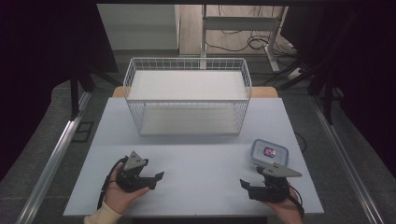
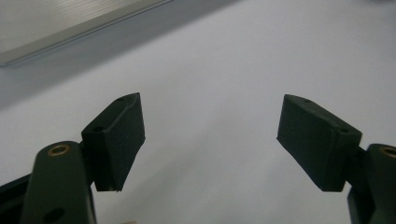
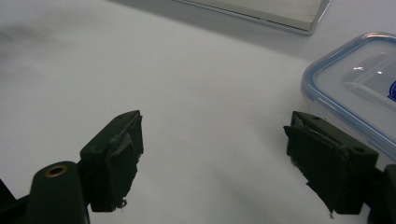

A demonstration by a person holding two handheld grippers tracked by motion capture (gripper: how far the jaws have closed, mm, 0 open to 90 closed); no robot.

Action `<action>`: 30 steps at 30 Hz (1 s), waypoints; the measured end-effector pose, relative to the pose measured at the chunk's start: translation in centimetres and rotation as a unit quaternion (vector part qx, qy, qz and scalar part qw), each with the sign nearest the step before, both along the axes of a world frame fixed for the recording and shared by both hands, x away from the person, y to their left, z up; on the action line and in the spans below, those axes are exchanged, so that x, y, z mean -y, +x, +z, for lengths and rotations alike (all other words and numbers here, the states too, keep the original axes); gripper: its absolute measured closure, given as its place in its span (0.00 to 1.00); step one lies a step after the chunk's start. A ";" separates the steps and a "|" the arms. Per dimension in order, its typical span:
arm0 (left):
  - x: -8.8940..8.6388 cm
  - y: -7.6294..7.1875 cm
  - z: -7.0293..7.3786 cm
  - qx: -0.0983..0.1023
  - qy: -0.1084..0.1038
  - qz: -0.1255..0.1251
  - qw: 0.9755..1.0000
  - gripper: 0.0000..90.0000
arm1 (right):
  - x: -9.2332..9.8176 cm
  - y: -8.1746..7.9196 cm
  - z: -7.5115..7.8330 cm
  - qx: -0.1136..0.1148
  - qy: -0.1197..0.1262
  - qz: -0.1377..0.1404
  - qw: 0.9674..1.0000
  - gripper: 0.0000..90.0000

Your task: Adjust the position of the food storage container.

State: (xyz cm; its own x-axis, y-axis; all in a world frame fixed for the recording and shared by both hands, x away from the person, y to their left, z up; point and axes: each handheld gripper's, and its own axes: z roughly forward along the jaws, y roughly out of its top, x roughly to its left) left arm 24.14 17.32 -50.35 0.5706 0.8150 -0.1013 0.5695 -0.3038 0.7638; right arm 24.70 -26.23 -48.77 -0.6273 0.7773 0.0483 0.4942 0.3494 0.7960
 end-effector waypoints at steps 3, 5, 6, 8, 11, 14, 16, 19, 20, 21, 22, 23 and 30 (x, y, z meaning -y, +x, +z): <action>0.1 0.0 0.0 0.000 0.001 -0.002 1.000 0.26 | 0.0 0.0 0.0 -0.001 -0.001 -0.001 1.000 0.21; 0.2 0.0 -0.2 -0.002 0.004 -0.003 1.000 0.26 | -0.1 0.0 0.0 -0.006 -0.003 -0.003 1.000 0.21; 0.2 0.0 -0.2 -0.003 0.005 -0.004 1.000 0.26 | -0.1 0.0 0.0 -0.007 -0.004 -0.003 1.000 0.21; 0.2 0.0 -0.2 -0.002 0.004 -0.002 1.000 0.26 | -0.1 0.0 0.1 -0.011 -0.008 -0.004 1.000 0.21; 0.1 0.0 -0.2 -0.003 0.005 -0.001 1.000 0.26 | -0.1 0.2 0.0 -0.019 -0.015 -0.003 1.000 0.21; 0.2 0.1 -0.3 -0.006 0.007 -0.002 1.000 0.26 | -0.1 0.3 -0.1 -0.024 -0.018 -0.002 1.000 0.21; 0.3 0.1 -0.3 -0.005 0.008 -0.003 1.000 0.26 | -0.1 0.3 -0.1 -0.028 -0.023 -0.001 0.999 0.21; 0.2 0.0 -0.3 -0.006 0.010 -0.003 1.000 0.26 | -0.1 0.3 -0.2 -0.032 -0.024 -0.002 0.999 0.21; 0.2 0.0 -0.3 -0.006 0.010 -0.003 1.000 0.26 | -0.1 0.3 -0.2 -0.032 -0.024 -0.002 0.999 0.21; 0.3 0.0 -0.3 -0.006 0.010 -0.002 1.000 0.26 | -0.1 0.4 -0.1 -0.034 -0.026 -0.002 0.999 0.21; 0.3 0.0 -0.2 -0.006 0.010 -0.001 1.000 0.26 | -0.2 0.4 -0.1 -0.035 -0.026 -0.002 0.999 0.21; 0.3 0.0 -0.2 -0.006 0.010 -0.001 1.000 0.26 | -0.2 0.4 -0.1 -0.035 -0.026 -0.002 0.999 0.21; 0.4 0.0 -0.2 -0.004 0.009 -0.004 1.000 0.26 | -0.2 0.8 0.2 -0.048 -0.031 0.000 0.998 0.22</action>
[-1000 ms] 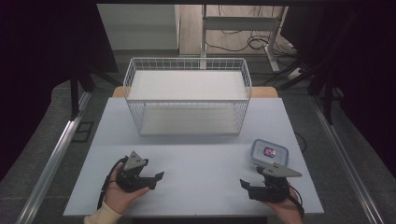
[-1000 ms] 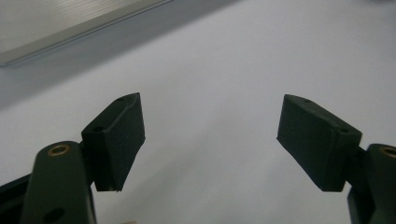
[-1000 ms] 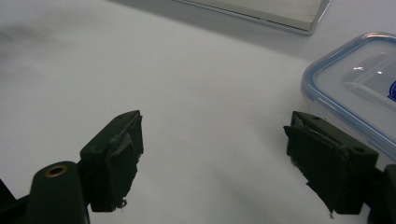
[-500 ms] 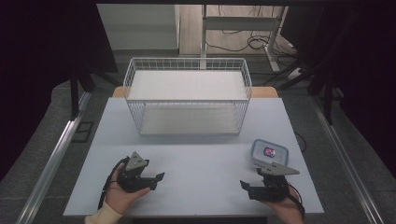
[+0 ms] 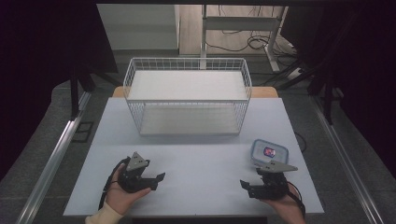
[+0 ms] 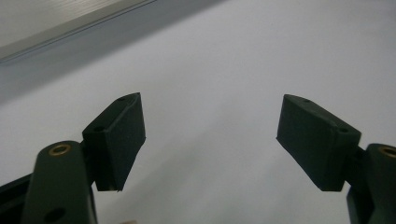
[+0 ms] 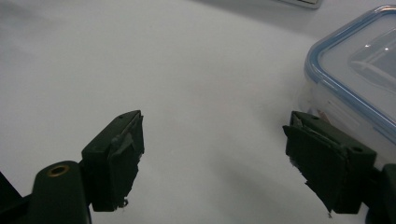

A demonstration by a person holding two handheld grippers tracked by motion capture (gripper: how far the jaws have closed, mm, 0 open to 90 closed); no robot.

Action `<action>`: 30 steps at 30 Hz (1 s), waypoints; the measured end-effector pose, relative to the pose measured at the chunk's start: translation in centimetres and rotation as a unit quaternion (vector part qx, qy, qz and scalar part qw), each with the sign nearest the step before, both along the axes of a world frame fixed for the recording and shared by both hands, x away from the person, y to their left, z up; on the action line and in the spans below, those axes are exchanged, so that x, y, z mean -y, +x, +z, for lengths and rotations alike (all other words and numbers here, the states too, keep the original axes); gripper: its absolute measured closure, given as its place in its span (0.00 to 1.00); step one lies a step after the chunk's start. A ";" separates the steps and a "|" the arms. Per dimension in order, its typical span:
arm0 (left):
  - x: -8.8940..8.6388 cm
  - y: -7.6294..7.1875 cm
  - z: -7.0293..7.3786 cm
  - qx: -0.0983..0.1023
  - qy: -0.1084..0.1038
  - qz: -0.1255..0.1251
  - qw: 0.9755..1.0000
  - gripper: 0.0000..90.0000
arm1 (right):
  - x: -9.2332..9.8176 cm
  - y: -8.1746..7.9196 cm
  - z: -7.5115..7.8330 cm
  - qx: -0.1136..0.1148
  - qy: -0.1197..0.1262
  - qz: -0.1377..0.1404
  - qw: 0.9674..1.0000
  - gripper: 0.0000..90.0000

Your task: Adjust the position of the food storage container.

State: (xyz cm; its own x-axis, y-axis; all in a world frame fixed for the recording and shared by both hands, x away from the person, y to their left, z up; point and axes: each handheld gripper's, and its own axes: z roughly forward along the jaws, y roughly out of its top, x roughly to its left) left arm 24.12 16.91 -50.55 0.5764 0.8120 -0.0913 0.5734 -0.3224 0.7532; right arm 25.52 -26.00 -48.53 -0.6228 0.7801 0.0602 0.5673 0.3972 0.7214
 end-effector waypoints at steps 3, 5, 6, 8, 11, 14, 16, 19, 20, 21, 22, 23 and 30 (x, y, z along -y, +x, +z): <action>0.0 0.0 0.0 -0.001 -0.002 -0.002 1.000 0.26 | -0.1 0.1 0.1 -0.004 -0.003 0.000 1.000 0.22; 0.1 -0.1 0.0 0.001 -0.007 -0.004 1.000 0.26 | -0.2 0.3 0.5 -0.002 -0.011 -0.001 1.000 0.24; 0.1 -0.1 0.0 0.001 -0.007 -0.007 1.000 0.26 | -0.3 0.4 0.7 0.001 -0.014 -0.002 1.000 0.25; 0.1 -0.2 0.0 0.002 -0.008 -0.008 1.000 0.26 | -0.4 0.5 0.9 0.002 -0.016 -0.002 1.000 0.26; -0.1 -0.1 0.1 0.003 -0.011 -0.010 1.000 0.26 | -0.6 1.1 1.4 -0.002 -0.021 -0.003 1.000 0.29; -0.1 0.0 0.0 0.001 -0.011 -0.012 1.000 0.26 | -0.9 2.3 2.3 -0.014 -0.035 0.007 0.999 0.34; 0.0 0.0 0.0 0.000 -0.006 -0.017 1.000 0.26 | -0.8 3.2 3.0 -0.016 -0.044 0.013 0.999 0.36; -0.1 0.0 0.1 0.002 -0.007 -0.015 1.000 0.26 | -0.7 4.3 3.7 -0.020 -0.051 0.014 0.998 0.38; -0.3 0.1 0.1 0.002 -0.009 -0.011 1.000 0.26 | -0.6 4.7 4.0 -0.022 -0.058 0.014 0.998 0.39; -0.4 0.1 0.1 0.001 -0.013 -0.007 1.000 0.26 | -0.4 5.5 4.5 -0.023 -0.074 0.009 0.997 0.41; -0.6 0.3 0.0 0.000 -0.013 -0.005 1.000 0.26 | 0.1 7.0 5.4 -0.026 -0.091 -0.005 0.995 0.44; -0.7 0.3 0.0 -0.002 -0.015 -0.003 1.000 0.26 | 0.3 7.5 5.7 -0.028 -0.096 -0.009 0.995 0.45; -0.6 0.4 -0.2 -0.006 -0.015 -0.006 1.000 0.26 | 1.4 12.5 7.3 -0.049 -0.155 -0.018 0.987 0.62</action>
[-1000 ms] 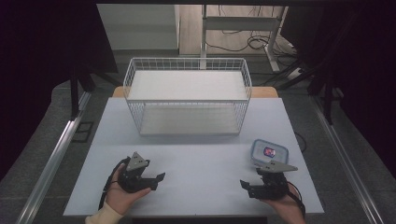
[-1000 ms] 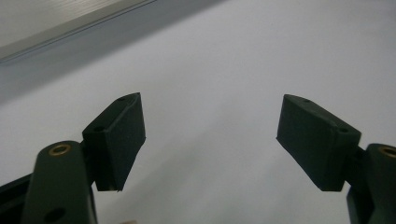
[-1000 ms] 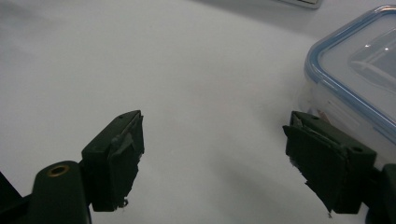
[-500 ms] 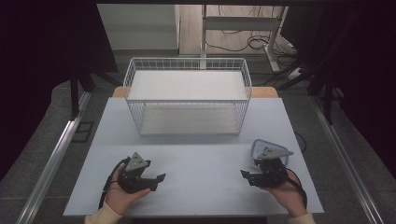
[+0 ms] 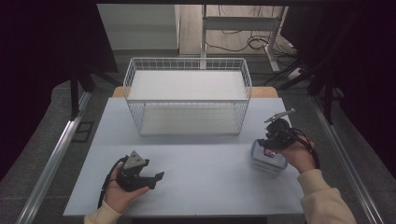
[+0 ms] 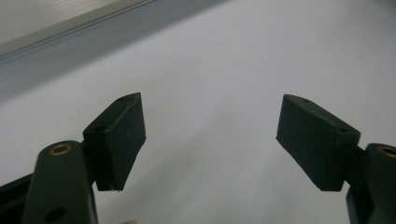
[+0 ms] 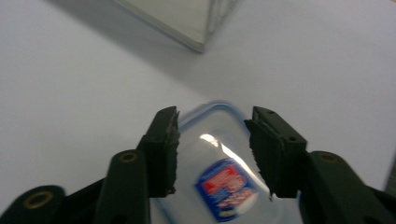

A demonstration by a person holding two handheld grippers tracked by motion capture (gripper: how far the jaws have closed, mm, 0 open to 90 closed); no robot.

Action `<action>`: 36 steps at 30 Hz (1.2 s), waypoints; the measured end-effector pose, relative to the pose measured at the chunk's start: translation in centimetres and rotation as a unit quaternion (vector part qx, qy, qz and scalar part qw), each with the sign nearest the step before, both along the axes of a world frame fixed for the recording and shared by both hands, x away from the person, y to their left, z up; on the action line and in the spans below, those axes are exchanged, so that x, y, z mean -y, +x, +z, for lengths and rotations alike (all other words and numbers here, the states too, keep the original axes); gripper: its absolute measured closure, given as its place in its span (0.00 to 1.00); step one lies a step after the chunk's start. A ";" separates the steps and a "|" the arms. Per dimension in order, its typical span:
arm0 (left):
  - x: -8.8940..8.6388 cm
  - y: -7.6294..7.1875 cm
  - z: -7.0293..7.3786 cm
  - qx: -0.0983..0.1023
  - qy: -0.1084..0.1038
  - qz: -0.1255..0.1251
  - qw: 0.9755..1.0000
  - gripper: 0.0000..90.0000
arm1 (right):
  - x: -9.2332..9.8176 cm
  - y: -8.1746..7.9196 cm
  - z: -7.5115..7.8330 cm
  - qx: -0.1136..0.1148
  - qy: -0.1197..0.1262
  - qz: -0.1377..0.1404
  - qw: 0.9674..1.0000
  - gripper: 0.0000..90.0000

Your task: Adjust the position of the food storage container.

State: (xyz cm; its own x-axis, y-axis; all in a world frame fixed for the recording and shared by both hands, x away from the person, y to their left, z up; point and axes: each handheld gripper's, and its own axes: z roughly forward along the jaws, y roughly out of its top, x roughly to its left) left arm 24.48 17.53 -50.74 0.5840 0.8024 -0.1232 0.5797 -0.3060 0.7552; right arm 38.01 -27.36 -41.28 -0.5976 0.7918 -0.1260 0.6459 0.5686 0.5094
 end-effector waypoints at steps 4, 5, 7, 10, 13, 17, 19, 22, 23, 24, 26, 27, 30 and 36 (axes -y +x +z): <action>0.1 -0.1 -0.1 -0.001 -0.001 -0.002 1.000 0.26 | 0.4 2.2 -0.6 -0.020 -0.043 -0.004 0.999 0.75; 0.1 -0.1 -0.1 -0.001 -0.001 -0.002 1.000 0.26 | 0.6 2.8 -0.8 -0.026 -0.047 -0.005 0.999 0.78; 0.1 -0.1 -0.1 -0.002 -0.001 -0.003 1.000 0.26 | 0.7 3.3 -1.0 -0.034 -0.050 -0.004 0.998 0.82; 0.2 -0.1 -0.2 -0.003 0.000 -0.004 1.000 0.26 | 1.1 4.6 -1.8 -0.039 -0.075 -0.004 0.996 0.95; 0.1 0.0 -0.2 -0.004 0.000 -0.004 1.000 0.27 | 1.1 5.3 -2.3 -0.031 -0.087 0.004 0.996 0.99; 0.1 0.0 -0.3 -0.004 0.000 -0.004 1.000 0.27 | 0.8 5.7 -3.0 -0.030 -0.104 0.032 0.994 0.99; 0.1 0.0 -0.3 -0.004 -0.001 -0.004 1.000 0.27 | 0.6 5.7 -3.2 -0.036 -0.107 0.036 0.993 0.99; 0.1 0.0 -0.3 -0.005 0.000 -0.004 1.000 0.27 | 0.4 5.8 -3.7 -0.044 -0.122 0.038 0.991 0.99; 0.1 0.0 -0.3 -0.005 0.000 -0.004 1.000 0.27 | 0.3 5.7 -3.8 -0.048 -0.124 0.043 0.990 0.99; 0.1 0.0 -0.3 -0.005 0.000 -0.004 1.000 0.27 | 0.3 5.7 -3.8 -0.048 -0.124 0.043 0.990 0.99; 0.1 0.1 -0.3 -0.004 0.002 -0.005 1.000 0.27 | 0.0 5.5 -3.9 -0.048 -0.127 0.055 0.989 0.99; 0.1 0.1 -0.4 -0.004 0.002 -0.005 1.000 0.27 | -0.1 5.5 -3.9 -0.049 -0.125 0.059 0.989 0.99; 0.1 0.1 -0.4 -0.004 0.003 -0.006 1.000 0.27 | -0.4 5.2 -4.0 -0.052 -0.126 0.071 0.988 0.99; 0.2 0.1 -0.4 -0.005 0.004 -0.006 1.000 0.27 | -1.6 4.2 -4.0 -0.048 -0.137 0.102 0.984 0.99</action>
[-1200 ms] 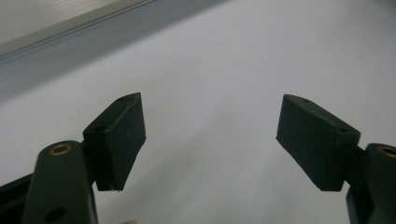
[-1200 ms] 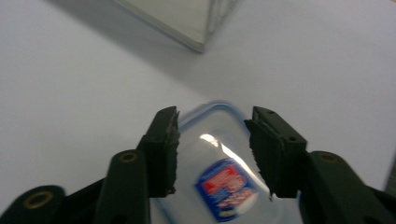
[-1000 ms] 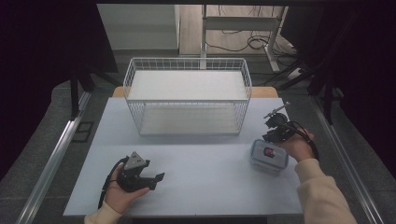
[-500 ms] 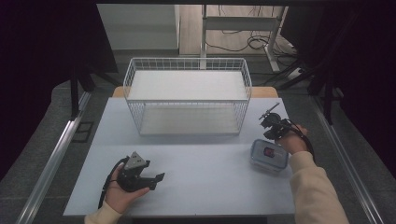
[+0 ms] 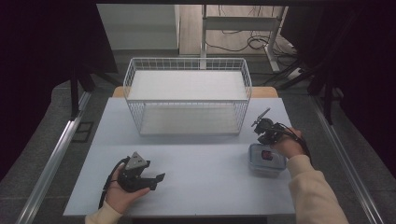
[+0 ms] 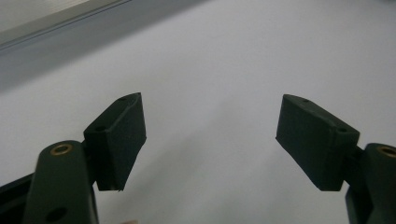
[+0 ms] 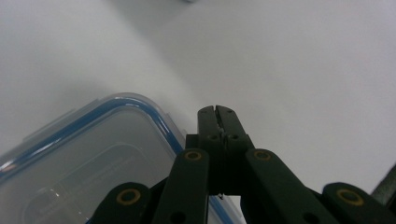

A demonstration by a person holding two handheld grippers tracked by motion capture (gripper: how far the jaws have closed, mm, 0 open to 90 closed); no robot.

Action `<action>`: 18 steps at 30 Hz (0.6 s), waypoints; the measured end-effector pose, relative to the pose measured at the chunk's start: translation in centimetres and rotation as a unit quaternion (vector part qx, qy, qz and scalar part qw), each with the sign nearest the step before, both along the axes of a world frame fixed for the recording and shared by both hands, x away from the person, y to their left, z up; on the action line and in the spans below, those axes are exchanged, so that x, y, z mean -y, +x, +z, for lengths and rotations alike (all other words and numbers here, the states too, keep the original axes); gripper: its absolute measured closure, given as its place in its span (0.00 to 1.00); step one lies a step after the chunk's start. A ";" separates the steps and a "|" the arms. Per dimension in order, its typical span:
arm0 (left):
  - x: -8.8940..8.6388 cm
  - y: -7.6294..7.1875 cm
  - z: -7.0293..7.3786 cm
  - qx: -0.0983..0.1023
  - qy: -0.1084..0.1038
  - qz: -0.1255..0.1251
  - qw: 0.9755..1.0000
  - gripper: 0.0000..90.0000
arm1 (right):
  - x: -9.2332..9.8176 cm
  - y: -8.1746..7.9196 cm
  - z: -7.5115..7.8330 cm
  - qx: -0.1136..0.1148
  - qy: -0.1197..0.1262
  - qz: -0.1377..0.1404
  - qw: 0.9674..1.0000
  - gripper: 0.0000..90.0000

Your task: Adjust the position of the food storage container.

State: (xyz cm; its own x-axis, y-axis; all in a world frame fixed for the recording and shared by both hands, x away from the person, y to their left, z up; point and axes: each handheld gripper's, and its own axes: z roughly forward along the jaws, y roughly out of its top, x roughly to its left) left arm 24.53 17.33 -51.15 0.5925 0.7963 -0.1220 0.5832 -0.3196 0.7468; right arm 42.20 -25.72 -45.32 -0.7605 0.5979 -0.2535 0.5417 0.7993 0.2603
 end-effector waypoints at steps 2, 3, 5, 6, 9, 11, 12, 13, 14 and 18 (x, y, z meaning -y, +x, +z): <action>0.0 0.0 0.0 0.000 0.000 0.000 1.000 0.27 | -0.4 -0.4 0.1 0.000 -0.001 0.010 1.000 1.00; 0.0 0.0 0.0 0.000 0.000 0.000 1.000 0.27 | -0.6 -0.6 0.1 0.000 -0.002 0.014 1.000 0.99; 0.0 0.0 0.0 0.000 0.000 0.000 1.000 0.27 | -0.7 -0.8 0.2 0.000 0.000 0.018 1.000 0.99; 0.0 0.0 0.0 0.000 0.000 0.000 1.000 0.27 | -0.8 -0.9 0.2 -0.001 0.003 0.022 1.000 1.00; 0.0 0.0 0.0 0.001 0.001 0.000 1.000 0.27 | -1.2 -1.6 0.1 -0.004 0.005 0.033 0.999 1.00; 0.1 0.0 0.0 0.001 0.001 0.000 1.000 0.27 | -1.4 -1.8 0.2 -0.005 0.004 0.036 0.999 1.00; 0.1 0.0 0.0 0.001 0.001 0.000 1.000 0.27 | -1.4 -1.8 0.2 -0.005 0.004 0.036 0.999 1.00; 0.1 0.0 0.0 0.000 0.002 0.000 1.000 0.27 | -1.3 -1.9 0.3 -0.002 0.003 0.038 0.999 0.99; 0.0 0.0 0.0 0.001 0.002 0.000 1.000 0.27 | -1.2 -2.0 0.5 0.005 0.008 0.033 0.999 0.99; -0.1 0.0 0.0 0.001 0.000 0.003 1.000 0.27 | 0.5 -2.5 2.1 0.034 0.048 -0.006 0.998 0.99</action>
